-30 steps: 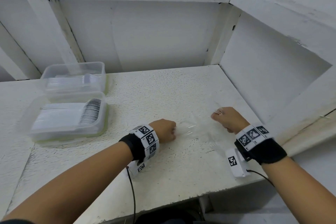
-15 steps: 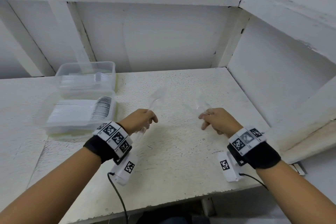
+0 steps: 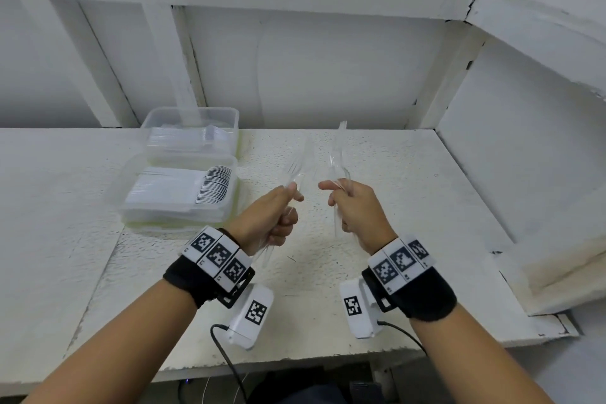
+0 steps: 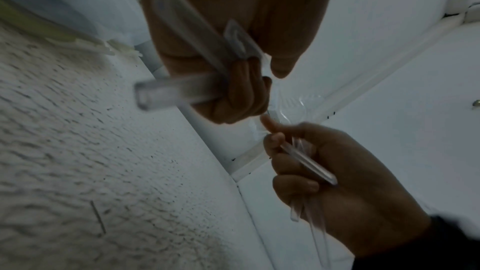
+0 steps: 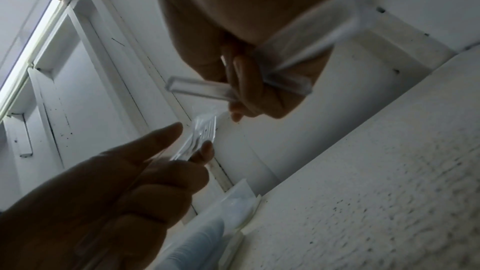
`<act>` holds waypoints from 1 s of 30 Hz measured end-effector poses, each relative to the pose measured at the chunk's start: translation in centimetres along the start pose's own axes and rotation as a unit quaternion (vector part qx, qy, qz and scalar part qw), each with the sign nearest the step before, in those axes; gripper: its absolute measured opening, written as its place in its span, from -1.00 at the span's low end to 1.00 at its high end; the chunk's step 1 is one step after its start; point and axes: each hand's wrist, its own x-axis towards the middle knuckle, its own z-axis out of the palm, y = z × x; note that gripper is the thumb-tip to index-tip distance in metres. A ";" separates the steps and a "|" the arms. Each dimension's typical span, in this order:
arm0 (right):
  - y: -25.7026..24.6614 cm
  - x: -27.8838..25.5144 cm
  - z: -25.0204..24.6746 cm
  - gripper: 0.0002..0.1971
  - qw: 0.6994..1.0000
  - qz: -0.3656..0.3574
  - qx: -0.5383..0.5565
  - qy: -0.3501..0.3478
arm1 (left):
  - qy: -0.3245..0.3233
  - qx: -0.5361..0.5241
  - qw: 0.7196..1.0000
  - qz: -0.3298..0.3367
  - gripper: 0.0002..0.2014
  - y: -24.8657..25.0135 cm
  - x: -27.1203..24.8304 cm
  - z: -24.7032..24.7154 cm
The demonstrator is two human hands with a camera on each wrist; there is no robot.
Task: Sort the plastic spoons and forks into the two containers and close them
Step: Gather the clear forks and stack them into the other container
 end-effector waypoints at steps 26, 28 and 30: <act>0.2 -1.2 1.2 -0.69 0.987 -0.019 0.156 0.016 | -0.082 0.041 0.996 0.020 -0.91 -0.5 -2.2 0.7; 0.1 -1.3 1.2 -0.76 0.990 -0.017 0.142 0.015 | -0.081 0.058 0.995 0.024 -0.94 -0.5 -2.2 0.7; 0.1 -1.2 1.1 -0.77 0.990 -0.013 0.143 0.015 | -0.061 0.059 0.996 0.034 -0.94 -0.5 -2.1 0.8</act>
